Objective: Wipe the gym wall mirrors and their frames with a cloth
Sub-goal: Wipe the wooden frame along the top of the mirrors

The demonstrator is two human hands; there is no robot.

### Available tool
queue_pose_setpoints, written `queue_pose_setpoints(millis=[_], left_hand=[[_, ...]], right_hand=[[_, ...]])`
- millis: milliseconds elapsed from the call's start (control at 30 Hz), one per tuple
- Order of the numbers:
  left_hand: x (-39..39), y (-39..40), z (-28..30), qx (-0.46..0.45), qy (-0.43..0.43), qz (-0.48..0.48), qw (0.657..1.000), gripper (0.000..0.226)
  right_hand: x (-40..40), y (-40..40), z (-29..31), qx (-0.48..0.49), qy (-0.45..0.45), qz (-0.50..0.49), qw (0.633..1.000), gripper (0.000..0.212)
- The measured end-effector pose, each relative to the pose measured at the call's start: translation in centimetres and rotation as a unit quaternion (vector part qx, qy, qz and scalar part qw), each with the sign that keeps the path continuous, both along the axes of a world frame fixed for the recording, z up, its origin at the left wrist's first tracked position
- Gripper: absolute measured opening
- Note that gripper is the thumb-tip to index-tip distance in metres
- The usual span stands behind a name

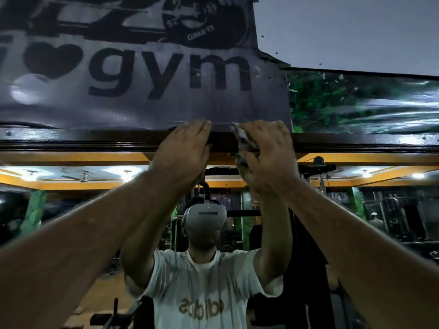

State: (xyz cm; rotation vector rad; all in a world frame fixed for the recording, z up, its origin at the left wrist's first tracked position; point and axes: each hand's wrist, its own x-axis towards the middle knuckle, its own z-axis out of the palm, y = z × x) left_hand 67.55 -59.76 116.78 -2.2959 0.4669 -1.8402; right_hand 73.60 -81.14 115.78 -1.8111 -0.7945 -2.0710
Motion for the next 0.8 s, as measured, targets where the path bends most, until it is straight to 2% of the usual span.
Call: queue_pose_setpoints(millis=[133, 167, 300, 400, 500, 567, 733, 800], left_hand=[[-1.1, 2.9, 0.0, -0.001, 0.005, 0.024, 1.000, 0.052], [-1.2, 3.4, 0.1, 0.004, 0.010, 0.026, 1.000, 0.053], [-1.1, 5.1, 0.2, 0.012, 0.011, 0.025, 1.000, 0.052], [-1.7, 6.9, -0.2, 0.023, 0.000, 0.037, 0.999, 0.052], [-2.0, 9.0, -0.5, 0.030, -0.017, 0.057, 0.998, 0.055], [-2.2, 10.3, -0.5, 0.013, -0.020, 0.056, 0.998, 0.055], [-2.0, 11.3, -0.2, 0.020, -0.007, 0.033, 0.999, 0.053], [-2.1, 11.8, -0.2, 0.027, -0.008, 0.032, 0.999, 0.054]], right_hand=[[-0.1, 2.5, 0.4, 0.170, -0.016, 0.007, 0.985, 0.043], [-0.5, 4.1, 0.3, 0.181, -0.007, -0.004, 0.983, 0.042], [-1.7, 8.4, -0.7, 0.022, 0.016, -0.055, 0.998, 0.051], [-1.3, 7.3, -0.1, 0.005, -0.003, -0.049, 0.999, 0.054], [-0.9, 7.4, 0.4, 0.149, -0.020, -0.044, 0.988, 0.041], [-1.3, 9.5, 0.4, 0.212, -0.011, -0.046, 0.976, 0.042], [-2.8, 13.4, -0.4, 0.033, 0.012, -0.042, 0.998, 0.043], [-2.4, 12.6, 0.1, 0.034, 0.015, -0.053, 0.998, 0.045]])
